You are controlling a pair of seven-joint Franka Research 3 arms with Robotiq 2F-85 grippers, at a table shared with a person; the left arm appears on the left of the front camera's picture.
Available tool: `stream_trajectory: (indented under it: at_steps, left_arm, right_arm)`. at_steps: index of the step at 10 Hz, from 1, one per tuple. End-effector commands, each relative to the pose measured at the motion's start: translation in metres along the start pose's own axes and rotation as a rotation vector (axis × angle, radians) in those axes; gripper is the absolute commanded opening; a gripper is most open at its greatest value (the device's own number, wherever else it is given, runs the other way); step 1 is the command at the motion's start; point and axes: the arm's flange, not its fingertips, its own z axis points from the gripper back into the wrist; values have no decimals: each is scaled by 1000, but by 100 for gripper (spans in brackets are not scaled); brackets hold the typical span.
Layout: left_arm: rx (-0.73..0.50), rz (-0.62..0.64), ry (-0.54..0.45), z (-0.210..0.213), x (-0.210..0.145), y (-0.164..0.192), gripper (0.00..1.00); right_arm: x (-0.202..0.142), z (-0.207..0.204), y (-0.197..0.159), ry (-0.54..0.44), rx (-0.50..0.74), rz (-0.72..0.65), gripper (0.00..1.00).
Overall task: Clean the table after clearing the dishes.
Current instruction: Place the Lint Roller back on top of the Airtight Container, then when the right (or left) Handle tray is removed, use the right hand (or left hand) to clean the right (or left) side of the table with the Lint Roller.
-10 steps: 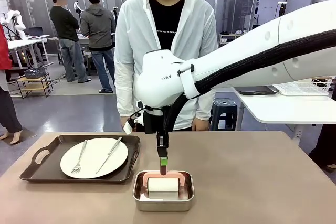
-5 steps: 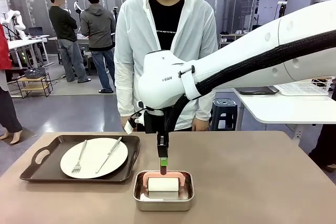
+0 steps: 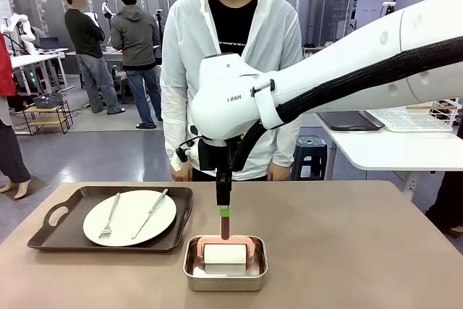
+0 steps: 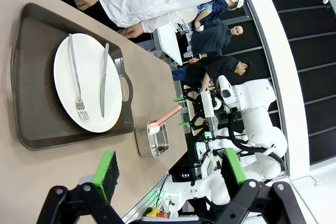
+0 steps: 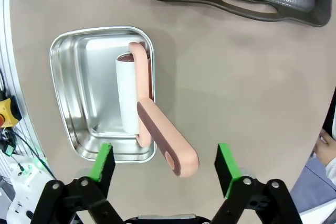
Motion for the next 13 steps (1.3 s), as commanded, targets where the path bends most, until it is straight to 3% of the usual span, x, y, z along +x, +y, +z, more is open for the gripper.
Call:
stream_trajectory:
  at_steps: [1, 13]
  left_arm:
    - [-3, -3, -2, 3, -1, -1, 100]
    - [-3, -3, -2, 3, -1, -1, 100]
  right_arm:
    - [-7, -4, 9, 0, -30, 3, 100]
    - [-3, 4, 0, -2, -9, -6, 100]
